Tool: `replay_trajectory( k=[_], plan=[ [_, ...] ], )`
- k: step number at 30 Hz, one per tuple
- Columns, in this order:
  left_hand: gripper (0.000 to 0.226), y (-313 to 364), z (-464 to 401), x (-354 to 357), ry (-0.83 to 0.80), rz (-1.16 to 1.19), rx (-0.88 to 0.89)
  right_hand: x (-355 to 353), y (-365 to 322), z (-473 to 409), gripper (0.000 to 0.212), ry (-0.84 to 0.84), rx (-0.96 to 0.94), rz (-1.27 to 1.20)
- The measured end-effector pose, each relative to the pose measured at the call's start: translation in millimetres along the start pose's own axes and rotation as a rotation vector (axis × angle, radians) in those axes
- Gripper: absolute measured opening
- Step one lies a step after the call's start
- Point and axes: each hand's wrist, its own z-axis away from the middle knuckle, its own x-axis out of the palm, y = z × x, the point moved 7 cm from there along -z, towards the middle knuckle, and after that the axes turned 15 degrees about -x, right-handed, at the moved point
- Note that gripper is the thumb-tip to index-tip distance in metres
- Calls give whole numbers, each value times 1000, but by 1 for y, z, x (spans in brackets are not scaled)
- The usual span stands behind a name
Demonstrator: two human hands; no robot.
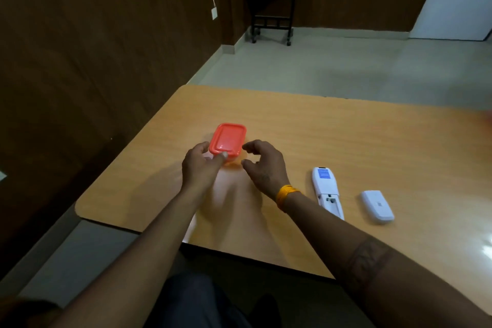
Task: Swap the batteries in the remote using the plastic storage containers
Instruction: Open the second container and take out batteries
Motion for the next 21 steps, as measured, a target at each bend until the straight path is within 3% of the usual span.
replay_trajectory(
  k=[6,12,17,21],
  plan=[
    [47,-6,-24,11,-74,-86,-98,29,8,-30,44,-185,-93,226],
    [32,-4,-18,6,-81,21,-114,23,16,-30,33,-118,-138,266],
    [63,-9,-2,6,-85,61,-82,2,-4,-19,24,-26,-220,193],
    [78,-6,21,11,-50,-6,13,-18,-19,-5,18,11,-155,40]
  ],
)
